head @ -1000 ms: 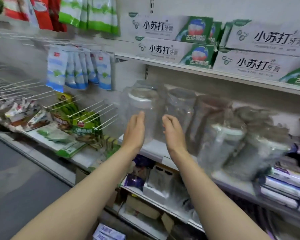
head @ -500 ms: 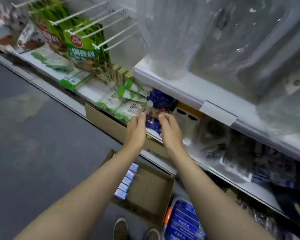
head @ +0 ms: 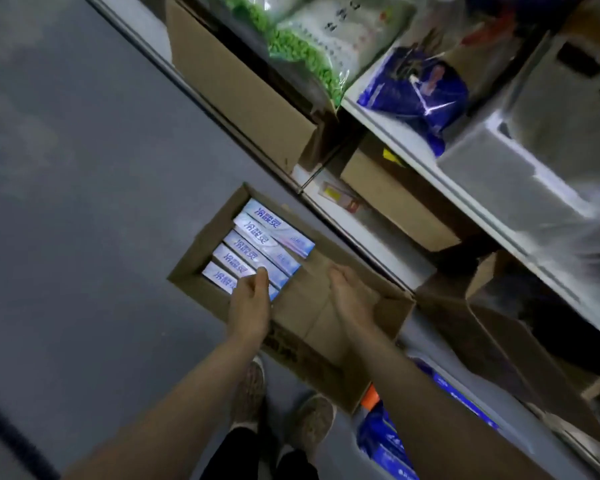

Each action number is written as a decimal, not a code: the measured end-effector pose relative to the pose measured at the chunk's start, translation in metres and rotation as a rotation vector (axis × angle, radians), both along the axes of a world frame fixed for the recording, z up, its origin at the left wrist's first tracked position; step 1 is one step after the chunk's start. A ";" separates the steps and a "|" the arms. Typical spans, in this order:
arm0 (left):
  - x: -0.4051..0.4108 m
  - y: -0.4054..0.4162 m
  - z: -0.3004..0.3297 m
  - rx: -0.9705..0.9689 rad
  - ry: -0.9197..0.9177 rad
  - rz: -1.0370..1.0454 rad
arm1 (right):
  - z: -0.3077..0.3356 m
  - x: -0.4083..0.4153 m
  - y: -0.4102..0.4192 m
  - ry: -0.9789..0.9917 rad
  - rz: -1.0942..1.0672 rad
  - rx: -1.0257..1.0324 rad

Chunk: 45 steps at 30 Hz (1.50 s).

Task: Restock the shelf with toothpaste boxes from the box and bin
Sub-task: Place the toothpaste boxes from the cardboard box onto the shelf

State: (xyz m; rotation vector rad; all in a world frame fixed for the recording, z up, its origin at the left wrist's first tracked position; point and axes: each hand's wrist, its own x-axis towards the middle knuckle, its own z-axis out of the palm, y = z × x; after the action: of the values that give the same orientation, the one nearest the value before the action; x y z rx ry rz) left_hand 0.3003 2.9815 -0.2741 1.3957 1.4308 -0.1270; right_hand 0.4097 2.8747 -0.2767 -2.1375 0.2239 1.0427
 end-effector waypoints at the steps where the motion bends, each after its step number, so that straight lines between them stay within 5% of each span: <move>1: -0.003 0.002 -0.020 -0.011 0.006 0.018 | -0.022 -0.002 0.001 0.013 -0.014 0.001; 16: -0.022 0.028 -0.234 -0.143 0.096 0.120 | -0.233 -0.014 0.034 0.109 -0.029 0.054; 22: -0.010 0.026 -0.248 -0.196 -0.008 0.178 | -0.255 -0.009 0.045 -0.021 -0.256 0.112; 34: 0.036 0.038 -0.265 -0.217 -0.117 0.220 | -0.278 0.008 0.050 -0.094 -0.229 0.068; 41: 0.029 0.038 -0.282 -0.283 -0.135 0.295 | -0.290 0.000 0.055 -0.032 0.042 0.117; 45: 0.029 0.033 -0.283 -0.383 -0.191 0.375 | -0.286 -0.005 0.062 0.016 -0.082 0.201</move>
State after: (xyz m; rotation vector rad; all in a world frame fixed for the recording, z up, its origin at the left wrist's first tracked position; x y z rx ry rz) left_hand 0.3291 3.0143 -0.5568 0.7921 1.3957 -0.0224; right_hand 0.4050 2.9365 -0.5632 -1.9246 0.2036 0.9919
